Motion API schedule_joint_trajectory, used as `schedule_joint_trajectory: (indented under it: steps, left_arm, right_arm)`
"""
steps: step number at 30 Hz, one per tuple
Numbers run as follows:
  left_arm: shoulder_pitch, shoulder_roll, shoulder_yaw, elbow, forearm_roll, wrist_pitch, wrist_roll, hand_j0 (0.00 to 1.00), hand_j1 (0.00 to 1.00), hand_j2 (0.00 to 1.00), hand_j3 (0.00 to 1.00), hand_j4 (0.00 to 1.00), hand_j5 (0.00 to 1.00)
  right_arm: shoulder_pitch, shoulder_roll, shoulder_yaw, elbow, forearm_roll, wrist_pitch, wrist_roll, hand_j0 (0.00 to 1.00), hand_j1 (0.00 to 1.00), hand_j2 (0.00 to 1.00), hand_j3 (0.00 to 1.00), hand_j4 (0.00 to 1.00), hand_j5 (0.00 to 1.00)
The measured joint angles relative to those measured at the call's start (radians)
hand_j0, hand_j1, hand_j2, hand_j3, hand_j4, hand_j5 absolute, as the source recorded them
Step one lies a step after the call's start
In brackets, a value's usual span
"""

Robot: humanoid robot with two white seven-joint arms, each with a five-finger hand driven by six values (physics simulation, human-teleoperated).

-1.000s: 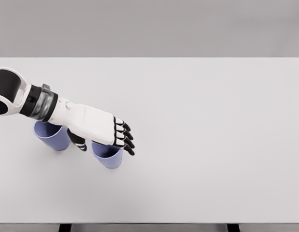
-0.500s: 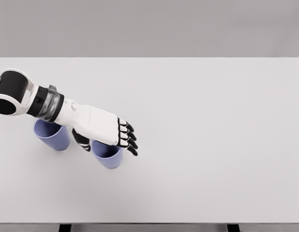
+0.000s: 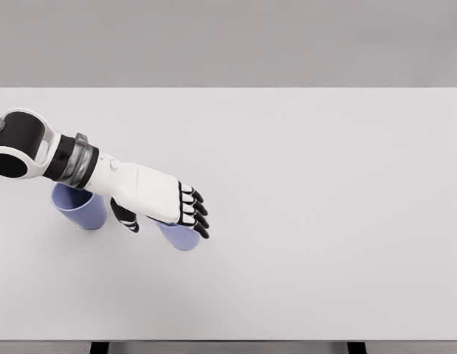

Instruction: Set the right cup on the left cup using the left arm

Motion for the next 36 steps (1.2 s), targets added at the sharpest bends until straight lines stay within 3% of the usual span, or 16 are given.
schedule_joint_trajectory:
  steps: [8, 20, 36]
  left_arm:
    - [0.0, -0.004, 0.002, -0.001, -0.002, 0.0, 0.0, 1.0, 1.0, 1.0, 1.0, 1.0, 1.0]
    - [0.0, 0.0, 0.009, -0.001, -0.001, 0.0, 0.001, 0.58, 0.58, 0.58, 0.58, 0.58, 0.58]
    - [-0.009, 0.022, 0.044, -0.008, 0.005, 0.0, 0.0, 0.55, 0.55, 0.55, 0.55, 0.55, 0.55]
  right_arm:
    - [0.0, 0.0, 0.0, 0.0, 0.0, 0.0, 0.0, 1.0, 1.0, 1.0, 1.0, 1.0, 1.0]
    - [0.0, 0.0, 0.0, 0.0, 0.0, 0.0, 0.0, 1.0, 1.0, 1.0, 1.0, 1.0, 1.0]
    - [0.0, 0.0, 0.0, 0.0, 0.0, 0.0, 0.0, 1.0, 1.0, 1.0, 1.0, 1.0, 1.0]
